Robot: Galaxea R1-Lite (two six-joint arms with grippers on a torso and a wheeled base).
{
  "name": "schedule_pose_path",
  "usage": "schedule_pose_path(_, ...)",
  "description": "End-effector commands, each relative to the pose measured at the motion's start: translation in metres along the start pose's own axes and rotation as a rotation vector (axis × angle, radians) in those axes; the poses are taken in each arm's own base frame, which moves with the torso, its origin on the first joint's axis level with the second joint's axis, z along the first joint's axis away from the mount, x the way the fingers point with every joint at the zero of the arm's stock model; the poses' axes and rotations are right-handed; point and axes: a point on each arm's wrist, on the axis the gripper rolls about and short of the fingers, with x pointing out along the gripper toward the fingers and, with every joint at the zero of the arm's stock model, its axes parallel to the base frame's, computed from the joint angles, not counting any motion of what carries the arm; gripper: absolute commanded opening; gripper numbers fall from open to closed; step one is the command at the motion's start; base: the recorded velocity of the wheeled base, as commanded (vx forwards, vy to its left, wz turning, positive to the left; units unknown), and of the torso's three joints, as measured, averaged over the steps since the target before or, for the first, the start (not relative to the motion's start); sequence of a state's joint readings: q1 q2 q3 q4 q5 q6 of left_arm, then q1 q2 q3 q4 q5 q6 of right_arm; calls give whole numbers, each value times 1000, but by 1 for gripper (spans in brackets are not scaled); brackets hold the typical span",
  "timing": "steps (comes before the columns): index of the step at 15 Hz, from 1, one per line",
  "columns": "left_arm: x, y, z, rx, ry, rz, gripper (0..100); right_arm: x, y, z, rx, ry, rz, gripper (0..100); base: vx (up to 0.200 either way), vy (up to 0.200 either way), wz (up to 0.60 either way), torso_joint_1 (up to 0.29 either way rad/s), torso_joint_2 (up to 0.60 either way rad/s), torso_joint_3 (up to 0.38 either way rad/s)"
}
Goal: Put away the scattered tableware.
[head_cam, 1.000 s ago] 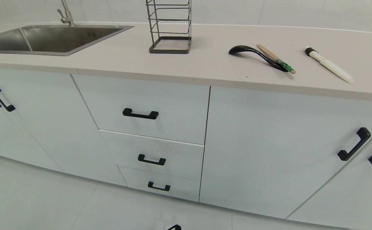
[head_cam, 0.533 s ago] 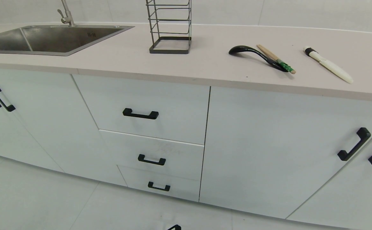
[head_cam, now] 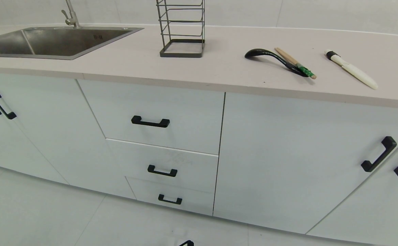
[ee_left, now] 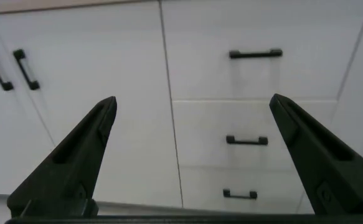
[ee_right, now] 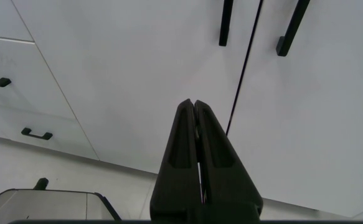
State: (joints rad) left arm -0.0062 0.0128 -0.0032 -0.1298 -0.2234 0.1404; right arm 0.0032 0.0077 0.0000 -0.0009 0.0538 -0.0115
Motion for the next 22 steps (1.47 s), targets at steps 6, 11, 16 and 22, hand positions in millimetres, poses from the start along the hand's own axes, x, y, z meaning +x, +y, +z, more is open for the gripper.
schedule_pose_path(6,35,9,29,212,232,-279,100,0,0,0,10,1,1,0,0,0,0,0,0,0)
schedule_pose_path(11,63,14,37,498,312,-387,100,0,0,0,10,-1,1,0,0,0,0,0,0,0)
schedule_pose_path(16,91,17,32,687,407,-509,100,0,0,0,10,1,1,0,0,0,0,0,0,0)
schedule_pose_path(22,143,-4,10,872,474,-703,100,0,0,0,15,-1,1,0,0,0,0,0,0,0)
